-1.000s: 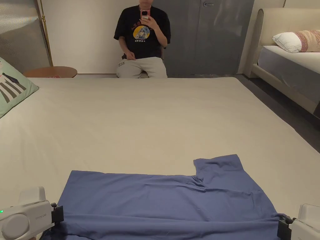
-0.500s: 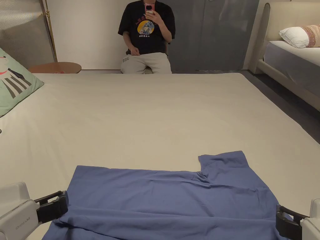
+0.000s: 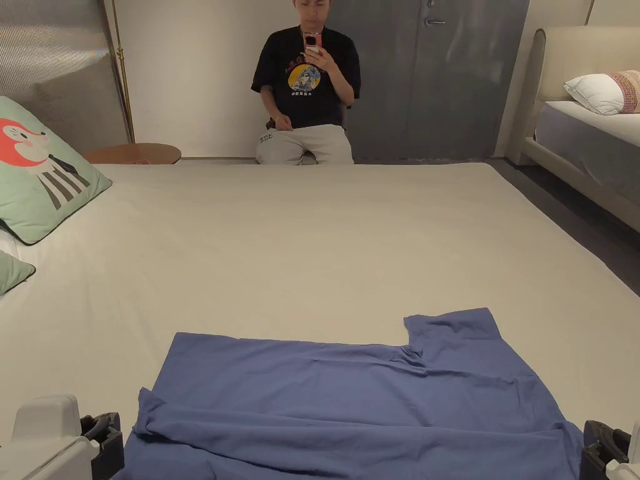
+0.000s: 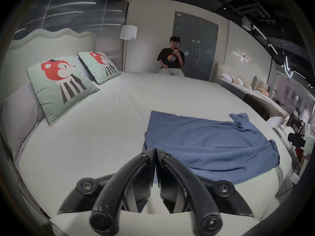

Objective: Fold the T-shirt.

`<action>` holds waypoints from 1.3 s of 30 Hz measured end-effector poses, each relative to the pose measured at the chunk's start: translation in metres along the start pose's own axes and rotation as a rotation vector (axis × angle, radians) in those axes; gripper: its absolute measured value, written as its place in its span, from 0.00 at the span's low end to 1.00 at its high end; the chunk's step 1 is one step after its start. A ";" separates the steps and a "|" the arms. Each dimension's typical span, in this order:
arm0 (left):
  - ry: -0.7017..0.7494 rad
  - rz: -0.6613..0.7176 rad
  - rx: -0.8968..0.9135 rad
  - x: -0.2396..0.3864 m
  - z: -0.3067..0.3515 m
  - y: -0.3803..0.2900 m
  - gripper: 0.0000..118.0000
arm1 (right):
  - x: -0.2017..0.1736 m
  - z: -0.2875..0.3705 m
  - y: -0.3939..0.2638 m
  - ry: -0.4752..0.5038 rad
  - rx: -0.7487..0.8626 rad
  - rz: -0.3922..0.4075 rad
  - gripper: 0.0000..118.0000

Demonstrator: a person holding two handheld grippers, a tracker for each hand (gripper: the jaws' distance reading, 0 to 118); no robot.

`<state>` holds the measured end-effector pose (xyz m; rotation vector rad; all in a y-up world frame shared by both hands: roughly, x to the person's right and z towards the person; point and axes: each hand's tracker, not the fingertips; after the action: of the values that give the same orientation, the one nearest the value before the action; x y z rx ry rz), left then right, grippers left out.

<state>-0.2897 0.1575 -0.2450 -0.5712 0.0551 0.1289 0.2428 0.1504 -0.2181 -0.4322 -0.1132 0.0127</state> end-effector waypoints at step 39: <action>-0.021 -0.011 -0.272 0.003 -0.053 -0.018 0.04 | 0.031 -0.042 -0.054 0.128 -0.377 -0.124 0.06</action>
<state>-0.2853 0.1138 -0.2803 -0.8417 0.0143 0.1325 0.2775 0.0848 -0.2304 -0.8002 -0.0148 -0.1604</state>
